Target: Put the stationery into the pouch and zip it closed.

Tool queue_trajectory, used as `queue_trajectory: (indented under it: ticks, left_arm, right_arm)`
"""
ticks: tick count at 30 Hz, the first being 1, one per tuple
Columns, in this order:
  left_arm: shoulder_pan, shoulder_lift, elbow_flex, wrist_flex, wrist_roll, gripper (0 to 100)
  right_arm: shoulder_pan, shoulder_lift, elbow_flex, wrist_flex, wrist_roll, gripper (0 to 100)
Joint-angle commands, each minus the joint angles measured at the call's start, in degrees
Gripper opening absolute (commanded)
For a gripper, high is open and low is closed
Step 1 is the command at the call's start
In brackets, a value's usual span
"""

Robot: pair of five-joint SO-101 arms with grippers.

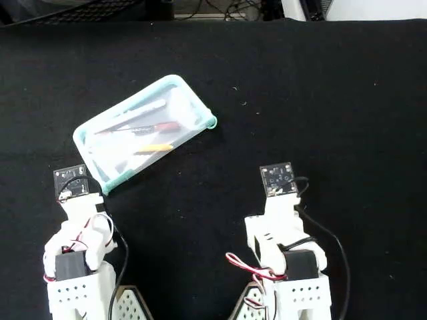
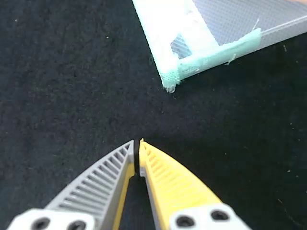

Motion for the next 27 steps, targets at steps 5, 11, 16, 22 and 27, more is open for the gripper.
queue_trajectory:
  ticks: [5,11,16,22,27]
  left_arm:
    - [11.9,-0.9,0.7,1.5,0.2,4]
    - [6.5,-0.9,0.7,1.5,0.1,4]
    - [5.4,-0.9,0.7,1.5,0.2,4]
    - [5.4,-0.9,0.7,1.5,0.2,4]
    - [5.4,-0.9,0.7,1.5,0.2,4]
  right_arm:
    - [1.5,-3.5,-0.1,0.1,-0.8,1.5]
    - [1.5,-3.5,-0.1,0.1,-0.8,1.5]
    - [1.5,-3.6,-0.1,0.1,-0.8,1.5]
    - [1.5,-3.6,-0.1,0.1,-0.8,1.5]
    - [1.5,-3.6,-0.1,0.1,-0.8,1.5]
